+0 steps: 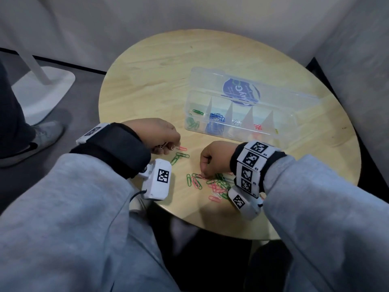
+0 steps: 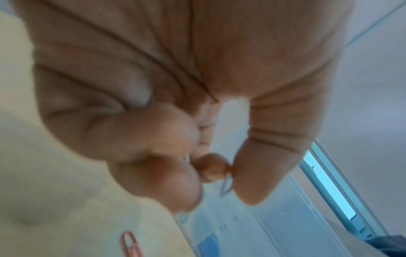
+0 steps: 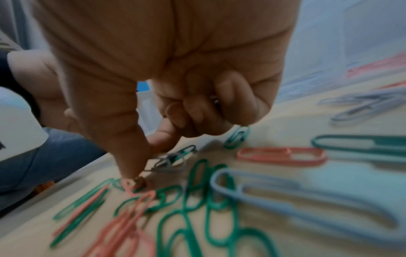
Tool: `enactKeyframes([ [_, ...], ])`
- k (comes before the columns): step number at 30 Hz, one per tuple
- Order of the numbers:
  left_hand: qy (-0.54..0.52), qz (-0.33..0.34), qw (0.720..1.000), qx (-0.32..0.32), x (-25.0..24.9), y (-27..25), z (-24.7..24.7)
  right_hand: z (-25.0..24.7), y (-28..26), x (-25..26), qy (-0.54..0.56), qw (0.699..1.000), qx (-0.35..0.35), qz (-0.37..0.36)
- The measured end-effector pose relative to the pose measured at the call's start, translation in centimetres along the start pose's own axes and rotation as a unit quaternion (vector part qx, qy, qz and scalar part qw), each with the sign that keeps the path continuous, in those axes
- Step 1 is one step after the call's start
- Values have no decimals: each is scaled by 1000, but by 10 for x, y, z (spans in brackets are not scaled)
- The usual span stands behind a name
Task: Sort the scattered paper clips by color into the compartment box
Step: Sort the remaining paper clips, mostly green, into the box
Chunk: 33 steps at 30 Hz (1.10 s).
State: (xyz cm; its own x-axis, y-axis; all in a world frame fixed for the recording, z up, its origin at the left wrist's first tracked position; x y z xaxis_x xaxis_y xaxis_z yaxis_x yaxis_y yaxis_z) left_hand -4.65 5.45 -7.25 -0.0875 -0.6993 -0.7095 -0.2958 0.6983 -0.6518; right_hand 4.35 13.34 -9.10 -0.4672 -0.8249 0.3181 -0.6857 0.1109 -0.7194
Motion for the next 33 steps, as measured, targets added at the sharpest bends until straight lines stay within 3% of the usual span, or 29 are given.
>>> enactKeyframes([
  [4, -106, 28, 994, 6, -6, 0, 1, -10, -10, -17, 105, 994, -13, 13],
  [8, -169, 56, 984, 4, -13, -3, 0, -14, -17, -34, 251, 968, 0, 1],
  [13, -225, 81, 970, 37, -18, -3, 8, -2, -35, -67, 490, 871, 36, -23],
  [17, -210, 81, 973, 44, -27, -1, 18, -3, -49, -108, 570, 822, -9, 0],
  [20, -151, 71, 985, 33, -35, 2, 28, 1, -60, -125, 617, 786, -35, 8],
  [23, -17, 69, 997, 38, -48, 5, 46, 8, -70, -136, 661, 748, -53, -4],
  [26, 145, 76, 983, 79, -55, 7, 79, 13, -75, -145, 696, 714, -71, -16],
  [30, 258, 57, 959, 102, -51, 8, 113, 6, -77, -145, 715, 694, -72, -52],
  [33, 305, 27, 943, 128, -44, 11, 131, 7, -77, -145, 711, 698, -67, -54],
])
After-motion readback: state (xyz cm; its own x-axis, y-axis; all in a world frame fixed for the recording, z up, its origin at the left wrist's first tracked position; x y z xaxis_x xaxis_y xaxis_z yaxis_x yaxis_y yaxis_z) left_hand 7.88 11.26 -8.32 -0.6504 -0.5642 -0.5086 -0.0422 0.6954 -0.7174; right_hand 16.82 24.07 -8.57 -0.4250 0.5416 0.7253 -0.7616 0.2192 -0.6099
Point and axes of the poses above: each hand's wrist, its own y-axis towards the middle knuckle, its own z-axis out of the palm, x = y × z, the point moved 10 cm from there along y, towards the middle knuckle, and after that the axes turned 9 degrees about x, right-handed, at the moved point
